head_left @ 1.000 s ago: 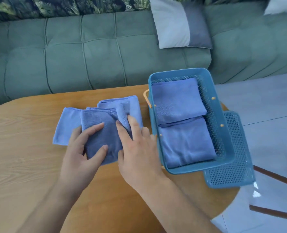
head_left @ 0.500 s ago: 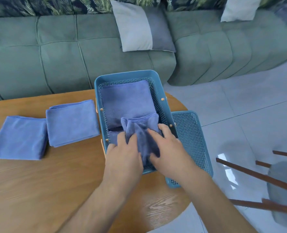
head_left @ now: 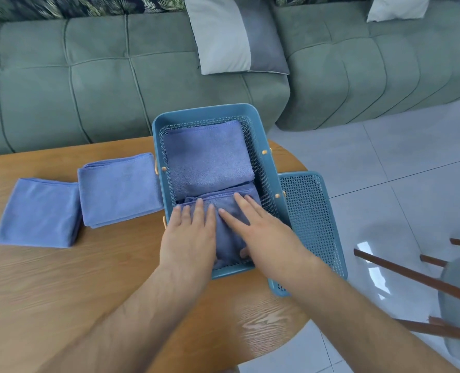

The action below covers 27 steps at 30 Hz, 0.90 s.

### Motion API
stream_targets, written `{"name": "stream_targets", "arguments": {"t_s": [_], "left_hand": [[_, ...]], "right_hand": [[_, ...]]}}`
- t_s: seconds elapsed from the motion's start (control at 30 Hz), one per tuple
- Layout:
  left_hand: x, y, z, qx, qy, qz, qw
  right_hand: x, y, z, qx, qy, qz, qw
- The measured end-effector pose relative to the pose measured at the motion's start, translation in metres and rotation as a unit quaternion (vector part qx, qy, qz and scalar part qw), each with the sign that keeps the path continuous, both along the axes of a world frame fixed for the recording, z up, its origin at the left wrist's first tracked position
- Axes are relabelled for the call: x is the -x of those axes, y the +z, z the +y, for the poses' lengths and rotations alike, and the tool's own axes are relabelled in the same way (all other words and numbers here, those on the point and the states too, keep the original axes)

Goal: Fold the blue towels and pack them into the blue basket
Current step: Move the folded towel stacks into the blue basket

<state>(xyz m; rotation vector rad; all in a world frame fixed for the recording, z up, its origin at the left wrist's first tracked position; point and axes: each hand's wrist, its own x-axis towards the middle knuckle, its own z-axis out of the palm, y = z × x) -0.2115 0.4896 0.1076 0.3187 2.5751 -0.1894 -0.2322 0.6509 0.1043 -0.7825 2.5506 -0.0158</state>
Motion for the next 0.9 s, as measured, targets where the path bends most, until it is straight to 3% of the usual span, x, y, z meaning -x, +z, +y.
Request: {"name": "stream_targets", "arguments": {"t_s": [0.07, 0.2, 0.37, 0.43, 0.57, 0.73, 0.9], "left_hand": [[0.009, -0.009, 0.001, 0.008, -0.006, -0.03, 0.999], [0.022, -0.02, 0.007, 0.018, -0.001, -0.036, 0.999], [0.015, -0.009, -0.002, -0.067, 0.011, 0.041, 0.997], [0.006, -0.001, -0.018, -0.155, 0.037, 0.118, 0.98], [-0.006, 0.007, -0.067, -0.295, 0.134, 0.252, 0.912], [-0.004, -0.012, -0.143, -0.281, 0.293, 0.206, 0.89], [0.009, -0.073, -0.202, -0.248, 0.382, 0.126, 0.881]], "right_hand": [[0.008, -0.001, -0.003, -0.042, -0.008, -0.058, 0.997], [0.019, -0.01, -0.016, -0.04, -0.034, -0.047, 0.998], [0.009, 0.006, -0.016, -0.026, -0.074, -0.061, 0.995], [0.004, 0.018, -0.025, 0.02, -0.108, -0.012, 0.994], [-0.006, 0.04, -0.076, 0.169, -0.128, 0.137, 0.968], [-0.004, 0.04, -0.164, 0.241, -0.094, 0.126, 0.958], [0.02, -0.015, -0.236, 0.135, -0.091, 0.004, 0.987]]}}
